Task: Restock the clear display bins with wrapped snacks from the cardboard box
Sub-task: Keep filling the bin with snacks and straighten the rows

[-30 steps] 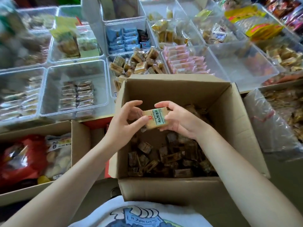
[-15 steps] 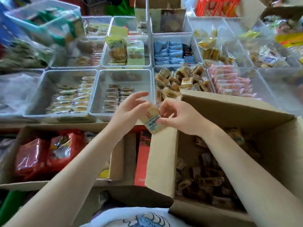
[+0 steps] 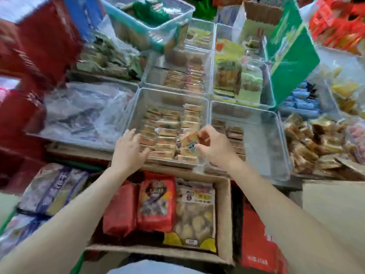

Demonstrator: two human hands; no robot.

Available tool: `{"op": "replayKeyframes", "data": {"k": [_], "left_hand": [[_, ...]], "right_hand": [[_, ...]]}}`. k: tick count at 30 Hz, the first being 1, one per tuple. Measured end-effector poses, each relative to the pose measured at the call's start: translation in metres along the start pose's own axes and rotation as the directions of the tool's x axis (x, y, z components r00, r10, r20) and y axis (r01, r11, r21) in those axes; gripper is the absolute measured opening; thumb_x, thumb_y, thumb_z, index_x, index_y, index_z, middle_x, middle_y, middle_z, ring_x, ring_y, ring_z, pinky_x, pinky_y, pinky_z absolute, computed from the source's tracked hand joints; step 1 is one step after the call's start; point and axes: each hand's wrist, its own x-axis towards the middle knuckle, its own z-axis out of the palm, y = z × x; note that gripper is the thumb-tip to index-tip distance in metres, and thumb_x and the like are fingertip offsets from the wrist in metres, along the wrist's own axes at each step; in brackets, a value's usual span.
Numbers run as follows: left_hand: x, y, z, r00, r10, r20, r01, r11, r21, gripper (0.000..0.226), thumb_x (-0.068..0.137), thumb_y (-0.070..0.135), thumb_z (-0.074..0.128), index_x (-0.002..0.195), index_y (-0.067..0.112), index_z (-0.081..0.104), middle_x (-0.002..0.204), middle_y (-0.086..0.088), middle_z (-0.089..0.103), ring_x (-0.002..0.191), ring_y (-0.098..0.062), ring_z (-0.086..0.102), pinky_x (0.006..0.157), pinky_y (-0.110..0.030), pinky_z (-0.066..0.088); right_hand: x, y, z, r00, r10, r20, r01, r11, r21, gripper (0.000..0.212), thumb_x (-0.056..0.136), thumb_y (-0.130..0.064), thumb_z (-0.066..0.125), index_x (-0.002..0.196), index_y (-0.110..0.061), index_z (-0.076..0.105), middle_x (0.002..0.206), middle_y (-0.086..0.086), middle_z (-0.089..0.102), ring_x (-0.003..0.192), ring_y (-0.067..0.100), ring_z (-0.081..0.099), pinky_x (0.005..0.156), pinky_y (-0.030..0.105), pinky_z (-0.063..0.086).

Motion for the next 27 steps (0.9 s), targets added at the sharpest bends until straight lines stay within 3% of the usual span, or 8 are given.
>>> {"op": "replayKeyframes", "data": {"k": [3, 7, 13, 16, 20, 22, 24, 27], "left_hand": [[0.025, -0.040, 0.002, 0.987, 0.006, 0.161, -0.024, 0.994, 0.105, 0.082, 0.098, 0.058, 0.047, 0.159, 0.009, 0.021, 0.169, -0.013, 0.004, 0.156, -0.027, -0.004, 0.126, -0.044, 0.004], [0.041, -0.057, 0.014, 0.965, 0.074, 0.250, -0.117, 0.980, 0.163, 0.112, 0.081, 0.090, 0.028, 0.161, 0.018, -0.005, 0.163, -0.012, -0.028, 0.149, -0.024, -0.031, 0.126, -0.045, -0.005], [0.041, -0.064, 0.019, 0.966, 0.125, 0.224, -0.168, 0.969, 0.183, 0.131, 0.064, 0.103, 0.011, 0.160, 0.017, -0.006, 0.161, -0.017, -0.032, 0.147, -0.028, -0.035, 0.126, -0.048, 0.001], [0.044, -0.064, 0.018, 0.967, 0.131, 0.220, -0.173, 0.968, 0.181, 0.132, 0.063, 0.103, 0.012, 0.161, 0.015, -0.003, 0.161, -0.019, -0.031, 0.148, -0.030, -0.033, 0.126, -0.049, 0.002], [0.044, -0.064, 0.020, 0.966, 0.129, 0.223, -0.168, 0.971, 0.170, 0.132, 0.063, 0.102, 0.016, 0.162, 0.015, 0.004, 0.163, -0.019, -0.025, 0.150, -0.031, -0.028, 0.125, -0.052, 0.003], [0.044, -0.064, 0.020, 0.967, 0.127, 0.219, -0.166, 0.972, 0.169, 0.132, 0.064, 0.101, 0.016, 0.162, 0.014, 0.004, 0.163, -0.020, -0.025, 0.150, -0.032, -0.028, 0.125, -0.052, 0.001], [0.044, -0.064, 0.020, 0.968, 0.130, 0.214, -0.166, 0.973, 0.158, 0.131, 0.064, 0.101, 0.015, 0.161, 0.014, 0.004, 0.163, -0.020, -0.024, 0.150, -0.033, -0.028, 0.125, -0.052, -0.001], [0.044, -0.065, 0.021, 0.970, 0.138, 0.198, -0.169, 0.974, 0.149, 0.130, 0.064, 0.099, 0.017, 0.162, 0.014, 0.006, 0.163, -0.020, -0.023, 0.151, -0.033, -0.026, 0.125, -0.052, -0.001]], "right_hand": [[0.044, -0.028, 0.027, 0.996, 0.052, -0.070, -0.052, 0.999, -0.003, 0.029, 0.092, -0.023, 0.070, 0.114, -0.022, 0.051, 0.104, -0.002, 0.063, 0.092, 0.016, 0.061, 0.074, 0.026, 0.045], [0.100, -0.046, 0.044, 0.988, 0.079, -0.132, -0.090, 0.992, -0.084, 0.033, 0.092, -0.020, 0.067, 0.120, -0.022, 0.049, 0.108, 0.003, 0.062, 0.095, 0.021, 0.061, 0.078, 0.031, 0.048], [0.173, -0.059, 0.070, 0.988, 0.012, -0.156, -0.069, 0.929, -0.362, 0.027, 0.094, -0.014, 0.062, 0.120, -0.022, 0.056, 0.106, 0.003, 0.065, 0.100, 0.026, 0.060, 0.085, 0.036, 0.046], [0.193, -0.059, 0.087, 0.997, 0.054, 0.055, -0.013, 0.818, -0.576, 0.028, 0.095, -0.007, 0.054, 0.118, -0.022, 0.059, 0.114, 0.003, 0.067, 0.109, 0.030, 0.058, 0.093, 0.039, 0.038], [0.198, -0.059, 0.099, 0.951, 0.196, 0.239, 0.008, 0.757, -0.653, 0.030, 0.095, -0.007, 0.049, 0.119, -0.022, 0.060, 0.117, 0.006, 0.068, 0.113, 0.031, 0.058, 0.111, 0.048, 0.033], [0.198, -0.061, 0.106, 0.948, 0.198, 0.247, 0.022, 0.736, -0.676, 0.030, 0.100, -0.024, 0.046, 0.127, -0.016, 0.056, 0.122, 0.009, 0.066, 0.116, 0.032, 0.057, 0.109, 0.048, 0.034], [0.191, -0.059, 0.121, 0.941, 0.235, 0.244, 0.005, 0.712, -0.702, 0.057, 0.102, -0.051, 0.037, 0.139, -0.010, 0.046, 0.135, 0.015, 0.058, 0.126, 0.034, 0.052, 0.109, 0.048, 0.034], [0.166, -0.044, 0.156, 0.953, 0.232, 0.193, -0.054, 0.761, -0.647, 0.088, 0.098, -0.068, 0.021, 0.158, -0.003, 0.009, 0.164, 0.022, 0.013, 0.152, 0.036, 0.009, 0.124, 0.049, 0.006]]}}
